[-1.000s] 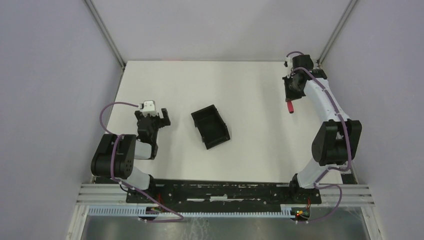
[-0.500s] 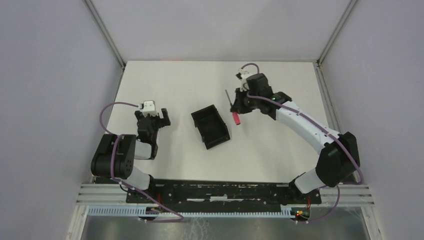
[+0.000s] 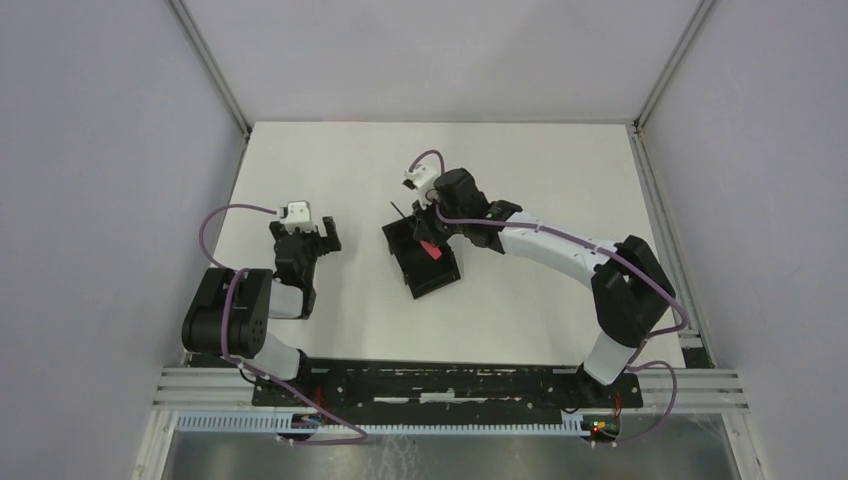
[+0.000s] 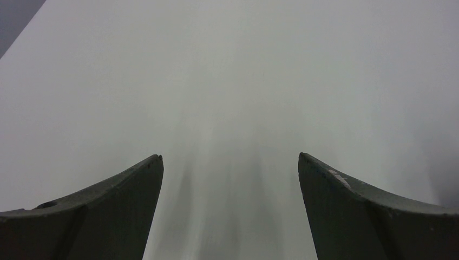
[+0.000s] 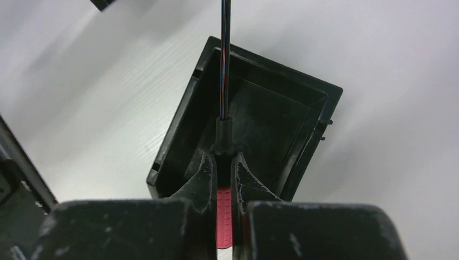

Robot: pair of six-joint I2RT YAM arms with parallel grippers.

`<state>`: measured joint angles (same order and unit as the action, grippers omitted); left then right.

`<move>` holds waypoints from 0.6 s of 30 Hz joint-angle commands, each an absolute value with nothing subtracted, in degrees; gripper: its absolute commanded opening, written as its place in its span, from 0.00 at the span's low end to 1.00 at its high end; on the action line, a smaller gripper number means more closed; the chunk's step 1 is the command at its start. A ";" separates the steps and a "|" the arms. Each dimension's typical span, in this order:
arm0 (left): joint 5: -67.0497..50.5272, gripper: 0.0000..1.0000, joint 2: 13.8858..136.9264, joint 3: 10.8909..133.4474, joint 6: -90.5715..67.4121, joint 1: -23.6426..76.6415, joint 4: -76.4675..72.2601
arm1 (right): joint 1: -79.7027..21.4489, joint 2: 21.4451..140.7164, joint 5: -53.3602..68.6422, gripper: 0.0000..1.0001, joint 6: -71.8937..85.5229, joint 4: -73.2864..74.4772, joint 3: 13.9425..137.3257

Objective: Put the screwdriver in the bin

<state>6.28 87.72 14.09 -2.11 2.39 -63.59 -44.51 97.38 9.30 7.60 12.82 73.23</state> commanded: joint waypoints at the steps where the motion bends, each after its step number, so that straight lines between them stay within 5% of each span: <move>1: 6.44 1.00 87.98 14.33 -1.14 2.62 -66.62 | -45.73 100.21 6.87 0.00 0.44 7.13 70.78; 9: 6.42 1.00 87.98 14.33 -1.15 2.62 -66.62 | -46.30 99.37 6.07 0.01 -2.64 5.51 64.72; 13: 6.40 1.00 87.98 14.33 -1.15 2.59 -66.62 | -46.51 100.85 6.85 0.49 -1.23 6.54 65.86; 18: 6.42 1.00 88.00 14.33 -1.14 2.55 -66.62 | -46.67 98.08 3.78 0.58 3.93 6.31 67.88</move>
